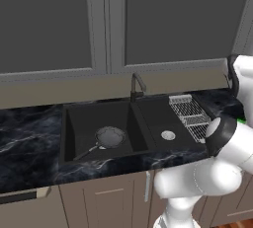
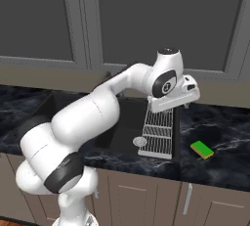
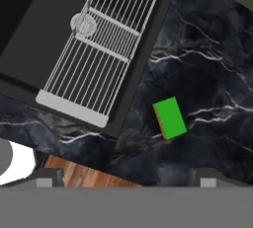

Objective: Pick the pan and sponge and place them into the sink. Then turn on the water.

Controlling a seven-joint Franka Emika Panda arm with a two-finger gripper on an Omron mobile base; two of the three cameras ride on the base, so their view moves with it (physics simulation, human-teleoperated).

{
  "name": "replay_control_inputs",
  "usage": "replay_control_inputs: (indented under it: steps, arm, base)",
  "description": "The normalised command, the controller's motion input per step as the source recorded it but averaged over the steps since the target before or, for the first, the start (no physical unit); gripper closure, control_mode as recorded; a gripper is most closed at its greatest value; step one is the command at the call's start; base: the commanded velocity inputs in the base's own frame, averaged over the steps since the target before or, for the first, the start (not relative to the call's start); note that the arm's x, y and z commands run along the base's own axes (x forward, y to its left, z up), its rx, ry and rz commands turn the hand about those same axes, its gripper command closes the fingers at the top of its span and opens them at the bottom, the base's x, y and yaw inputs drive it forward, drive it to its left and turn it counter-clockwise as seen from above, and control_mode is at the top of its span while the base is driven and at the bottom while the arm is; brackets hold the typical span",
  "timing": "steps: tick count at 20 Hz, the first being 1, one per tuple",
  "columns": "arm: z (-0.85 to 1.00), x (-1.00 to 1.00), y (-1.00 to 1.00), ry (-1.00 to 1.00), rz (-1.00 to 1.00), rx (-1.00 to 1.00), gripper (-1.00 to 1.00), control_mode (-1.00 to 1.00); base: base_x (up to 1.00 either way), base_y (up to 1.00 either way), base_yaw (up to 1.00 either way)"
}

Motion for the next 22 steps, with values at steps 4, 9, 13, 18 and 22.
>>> replay_control_inputs:
  steps: [4, 9, 13, 18, 22]
  arm:
    - [-0.34, 0.09, -0.22, 0.04, 0.08, -0.04, -1.00, -1.00]
    - [-0.30, 0.16, -0.11, 0.03, 0.04, -0.03, -1.00, -1.00]
    - [-0.25, 0.14, -0.16, 0.06, 0.03, -0.02, -1.00, -1.00]
    - [-0.25, 0.03, -0.21, 0.10, 0.01, -0.01, -1.00, -1.00]
    - [-0.26, 0.06, -0.15, 0.14, 0.00, 0.00, -1.00, -1.00]
  base:
    - [0.00, 0.00, 0.00]
    - [0.00, 0.00, 0.00]
    - [0.00, 0.00, 0.00]
    - [0.00, 0.00, 0.00]
    - [0.00, 0.00, 0.00]
